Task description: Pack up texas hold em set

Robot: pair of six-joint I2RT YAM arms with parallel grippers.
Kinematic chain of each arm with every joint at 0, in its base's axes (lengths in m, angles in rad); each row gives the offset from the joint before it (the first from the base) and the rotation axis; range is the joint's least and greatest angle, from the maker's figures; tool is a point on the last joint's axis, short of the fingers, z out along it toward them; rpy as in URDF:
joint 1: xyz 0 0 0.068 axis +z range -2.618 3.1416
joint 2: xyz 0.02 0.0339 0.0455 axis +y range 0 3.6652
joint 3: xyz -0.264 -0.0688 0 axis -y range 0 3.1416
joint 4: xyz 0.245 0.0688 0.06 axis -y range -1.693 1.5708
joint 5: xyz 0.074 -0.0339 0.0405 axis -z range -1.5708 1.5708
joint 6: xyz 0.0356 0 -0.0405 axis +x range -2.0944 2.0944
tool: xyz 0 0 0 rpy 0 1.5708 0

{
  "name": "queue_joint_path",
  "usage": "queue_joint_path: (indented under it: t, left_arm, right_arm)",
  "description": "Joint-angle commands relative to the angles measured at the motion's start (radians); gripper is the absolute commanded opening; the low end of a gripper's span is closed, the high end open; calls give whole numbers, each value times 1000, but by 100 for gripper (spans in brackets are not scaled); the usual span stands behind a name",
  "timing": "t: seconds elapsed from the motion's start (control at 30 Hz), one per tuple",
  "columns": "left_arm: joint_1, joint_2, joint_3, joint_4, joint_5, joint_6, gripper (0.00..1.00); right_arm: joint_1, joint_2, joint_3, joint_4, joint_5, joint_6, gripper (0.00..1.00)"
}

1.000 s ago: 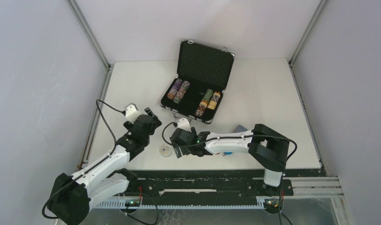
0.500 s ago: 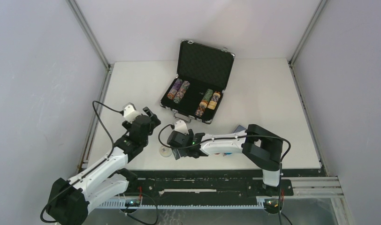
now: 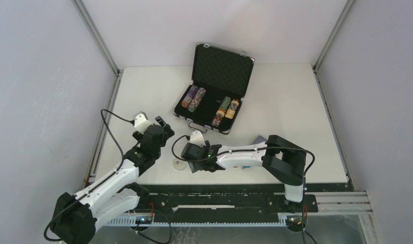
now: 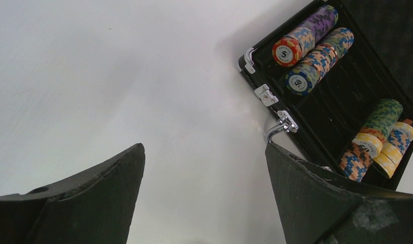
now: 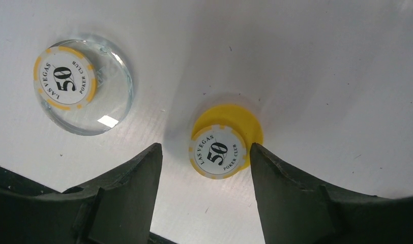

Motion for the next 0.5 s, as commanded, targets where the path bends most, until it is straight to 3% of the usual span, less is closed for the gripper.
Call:
queue_joint_path:
  t: [0.0,0.47]
  left_arm:
    - [-4,4,20,11,0,11,93]
    - [-4,10,21,10,11,8,93]
  right_arm:
    - [20,-14,31,-2,5,14,72]
    - [24,-3,39,-17,23,17,63]
